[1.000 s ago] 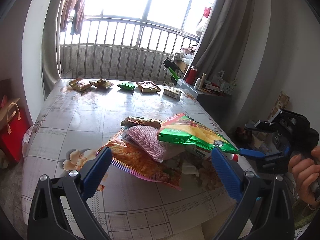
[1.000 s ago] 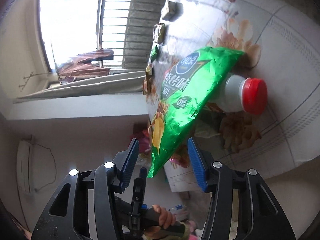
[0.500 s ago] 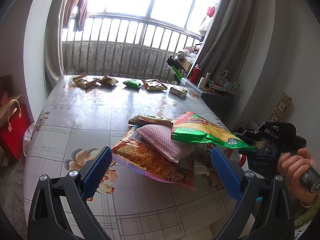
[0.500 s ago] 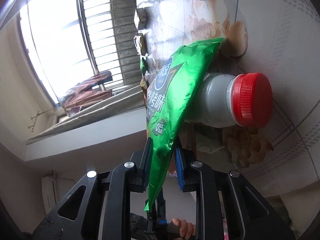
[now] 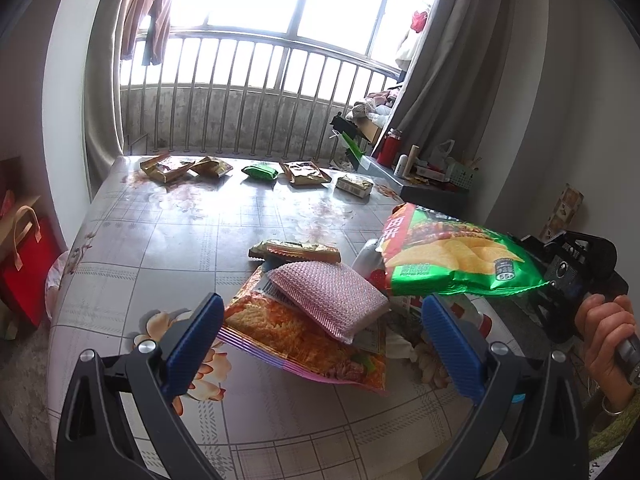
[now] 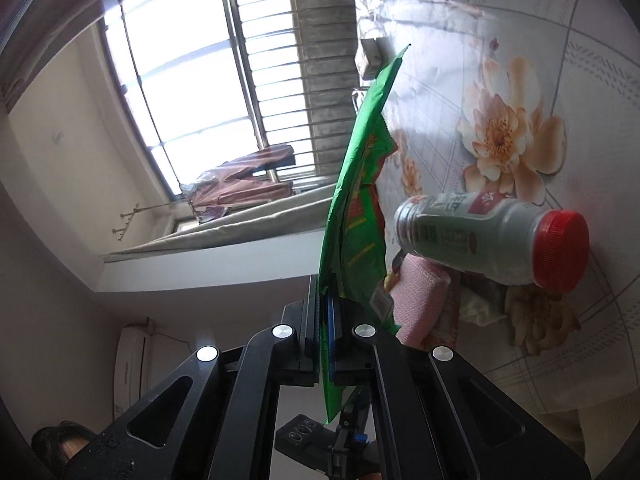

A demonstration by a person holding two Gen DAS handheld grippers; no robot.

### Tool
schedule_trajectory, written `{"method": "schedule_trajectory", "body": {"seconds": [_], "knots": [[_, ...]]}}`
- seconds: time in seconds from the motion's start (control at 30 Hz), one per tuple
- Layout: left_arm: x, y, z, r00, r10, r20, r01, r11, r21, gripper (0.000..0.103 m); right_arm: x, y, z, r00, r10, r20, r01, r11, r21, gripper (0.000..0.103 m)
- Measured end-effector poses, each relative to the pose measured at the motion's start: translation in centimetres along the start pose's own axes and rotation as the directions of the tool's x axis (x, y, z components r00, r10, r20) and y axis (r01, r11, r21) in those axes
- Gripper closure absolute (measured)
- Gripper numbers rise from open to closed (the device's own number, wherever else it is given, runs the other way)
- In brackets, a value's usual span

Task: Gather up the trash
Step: 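Grasp the green chip bag with the right gripper while the left grasps the yellow snack packet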

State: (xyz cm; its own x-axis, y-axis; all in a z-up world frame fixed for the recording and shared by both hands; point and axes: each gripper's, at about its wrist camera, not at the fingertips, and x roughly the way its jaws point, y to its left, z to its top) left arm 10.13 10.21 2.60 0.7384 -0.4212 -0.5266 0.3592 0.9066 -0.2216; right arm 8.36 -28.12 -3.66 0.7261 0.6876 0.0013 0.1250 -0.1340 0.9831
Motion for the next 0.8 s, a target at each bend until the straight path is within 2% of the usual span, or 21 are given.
{"method": "schedule_trajectory", "body": {"seconds": [0.1,0.23,0.37,0.43,0.53,0.63,0.7,0.8], "knots": [[0.2,0.3,1.1,1.000,-0.019,-0.001,0.019,0.999,-0.027,0.006,-1.5,0.2,0.3,0.999,0.023,0.022,-0.023,1.000,-0.020,0.102],[1.5,1.9,3.5,0.997,-0.072,-0.032,0.067,0.989,-0.131,0.006,-3.5,-0.4,0.4,0.998,0.044,0.039,-0.043,0.999,-0.016,0.102],[4.6,4.2,6.0,0.984,-0.084,-0.159,0.042,0.967,-0.251,0.007,-4.0,-1.1,0.6,0.998,0.056,0.038,-0.056,0.998,0.003,0.102],[6.3,5.6,6.9,0.970,-0.110,-0.219,0.037,0.949,-0.313,0.013,-4.2,-1.4,0.6,0.998,0.058,0.032,-0.059,0.998,0.013,0.102],[8.7,7.5,7.7,0.940,-0.179,-0.289,0.042,0.906,-0.422,0.018,-4.3,-2.2,0.3,0.998,0.062,0.021,-0.063,0.998,0.028,0.102],[10.8,8.5,8.2,0.918,-0.191,-0.349,0.011,0.889,-0.458,0.018,-4.4,-2.8,0.1,0.998,0.065,0.011,-0.066,0.997,0.044,0.102],[12.1,9.1,7.8,0.894,-0.219,-0.391,-0.006,0.867,-0.499,0.018,-5.1,-2.9,0.2,0.998,0.068,0.008,-0.068,0.996,0.057,0.102],[13.6,9.9,7.1,0.860,-0.278,-0.428,-0.016,0.824,-0.567,0.026,-5.3,-3.1,0.3,0.997,0.071,0.007,-0.071,0.995,0.071,0.102]]}}
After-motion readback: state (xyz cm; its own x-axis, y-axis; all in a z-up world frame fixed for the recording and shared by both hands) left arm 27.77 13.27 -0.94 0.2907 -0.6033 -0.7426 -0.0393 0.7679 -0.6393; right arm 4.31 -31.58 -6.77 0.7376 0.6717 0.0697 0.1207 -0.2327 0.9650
